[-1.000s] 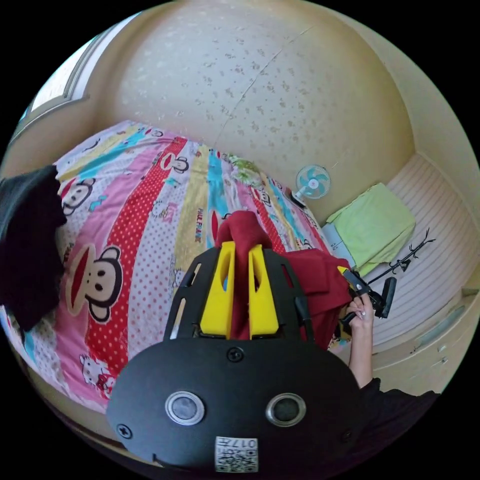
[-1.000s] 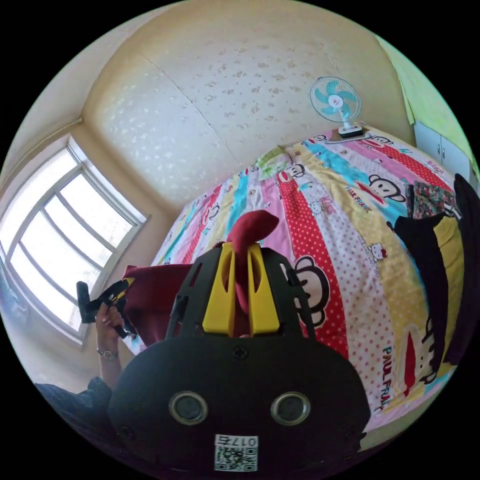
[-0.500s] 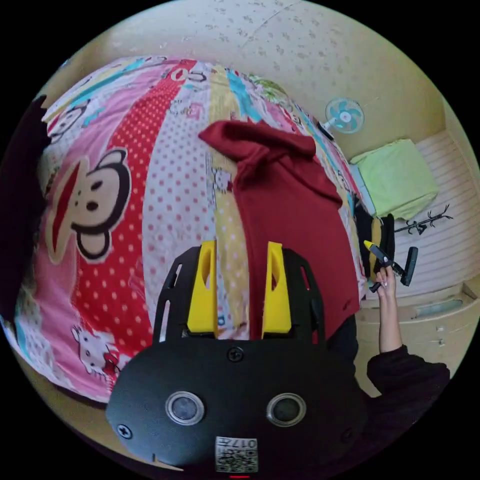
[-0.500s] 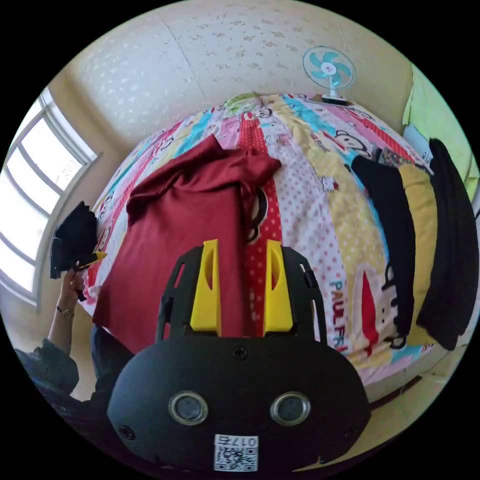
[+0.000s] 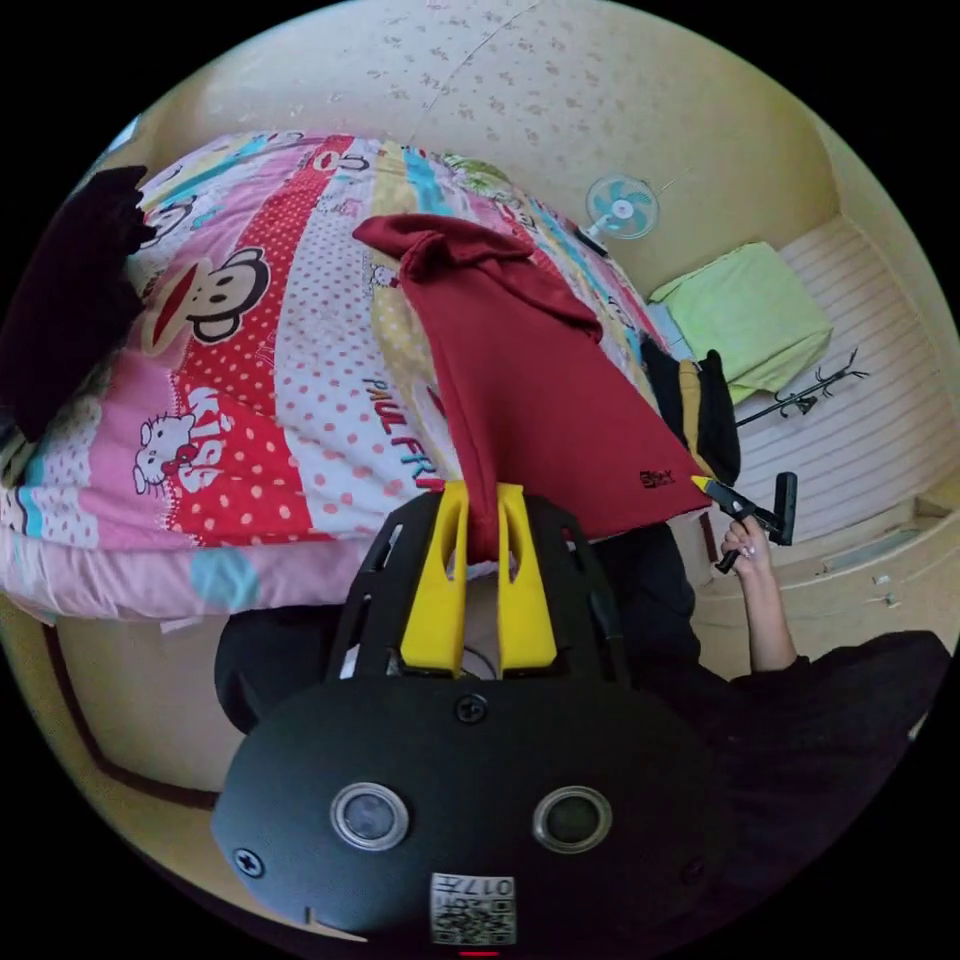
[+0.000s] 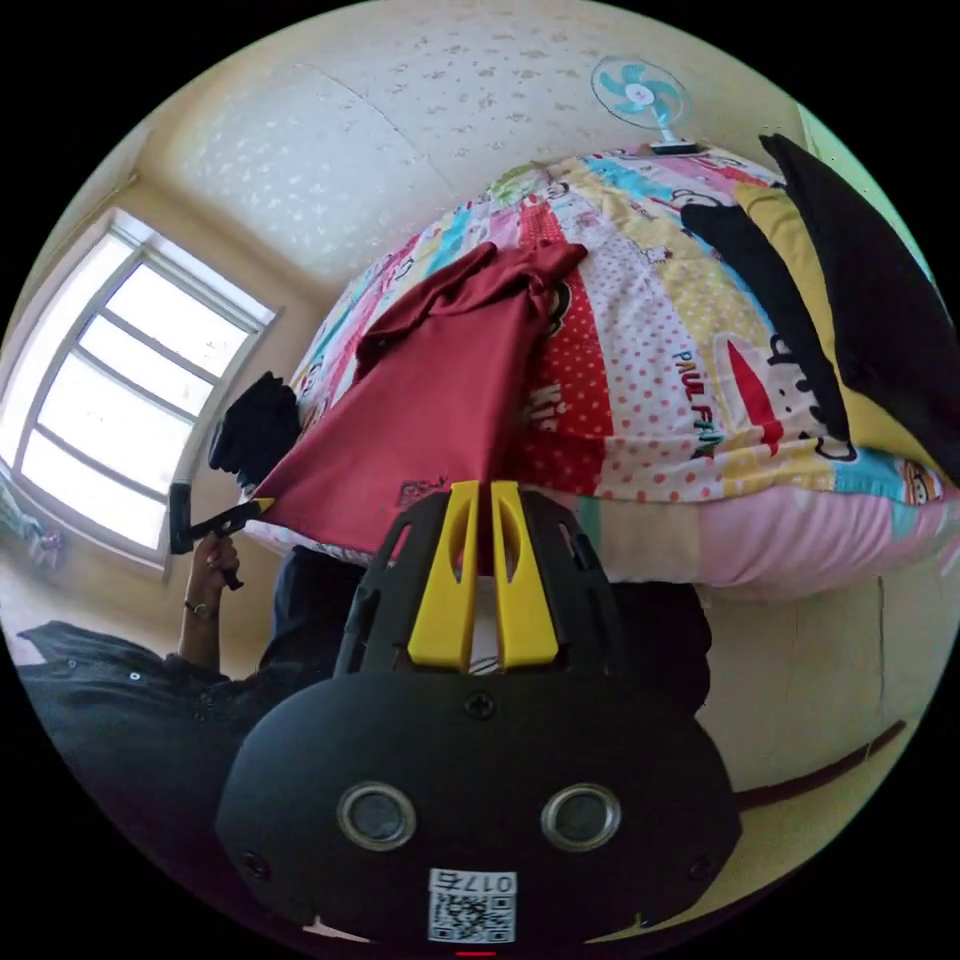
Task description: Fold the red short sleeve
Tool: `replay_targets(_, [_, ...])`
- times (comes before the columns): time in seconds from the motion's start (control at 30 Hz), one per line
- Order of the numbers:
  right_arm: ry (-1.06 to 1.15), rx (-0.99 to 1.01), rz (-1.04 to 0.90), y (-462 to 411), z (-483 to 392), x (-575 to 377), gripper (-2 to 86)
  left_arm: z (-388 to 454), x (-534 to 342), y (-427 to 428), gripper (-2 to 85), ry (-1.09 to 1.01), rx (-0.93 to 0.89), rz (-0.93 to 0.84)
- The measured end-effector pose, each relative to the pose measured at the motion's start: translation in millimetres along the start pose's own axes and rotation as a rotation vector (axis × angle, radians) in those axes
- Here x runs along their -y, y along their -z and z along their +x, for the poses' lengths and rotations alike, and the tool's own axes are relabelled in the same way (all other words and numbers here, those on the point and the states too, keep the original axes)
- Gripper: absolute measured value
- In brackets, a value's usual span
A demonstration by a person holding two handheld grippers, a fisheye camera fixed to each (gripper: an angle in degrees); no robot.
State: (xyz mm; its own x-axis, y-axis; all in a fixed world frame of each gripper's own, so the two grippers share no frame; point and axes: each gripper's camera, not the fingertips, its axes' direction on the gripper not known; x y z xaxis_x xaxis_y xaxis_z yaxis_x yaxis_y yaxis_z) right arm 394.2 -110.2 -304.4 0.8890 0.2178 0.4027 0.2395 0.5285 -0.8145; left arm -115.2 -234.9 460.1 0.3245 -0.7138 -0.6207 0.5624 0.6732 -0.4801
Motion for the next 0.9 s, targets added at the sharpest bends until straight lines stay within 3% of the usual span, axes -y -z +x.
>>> replay_targets(0.23, [0.099,-0.067,-0.314,13.7,-13.6,-54.0,4.4,-10.9,-66.0,0.9,4.9,0.055,-0.086,-0.162])
replay_targets(0.4, [0.184,-0.173,-0.242,-1.5,-22.6,15.5,9.8,-25.2,-73.7,-22.0,5.0,0.137,-0.168,-0.176])
replay_targets(0.5, [0.23,-0.07,-0.128,-37.7,-39.7,103.5,10.7,-26.2,-66.8,-31.0,5.1,0.139,-0.178,-0.194])
replay_targets(0.67, [0.04,0.179,-0.023,-159.6,-23.8,273.0,11.7,-31.3,-65.7,-36.1,5.2,0.175,-0.181,-0.202])
replay_targets(0.9, [-0.298,0.022,0.067,-260.5,9.7,364.7,9.8,-46.0,-71.4,-27.6,5.1,0.281,-0.224,-0.171])
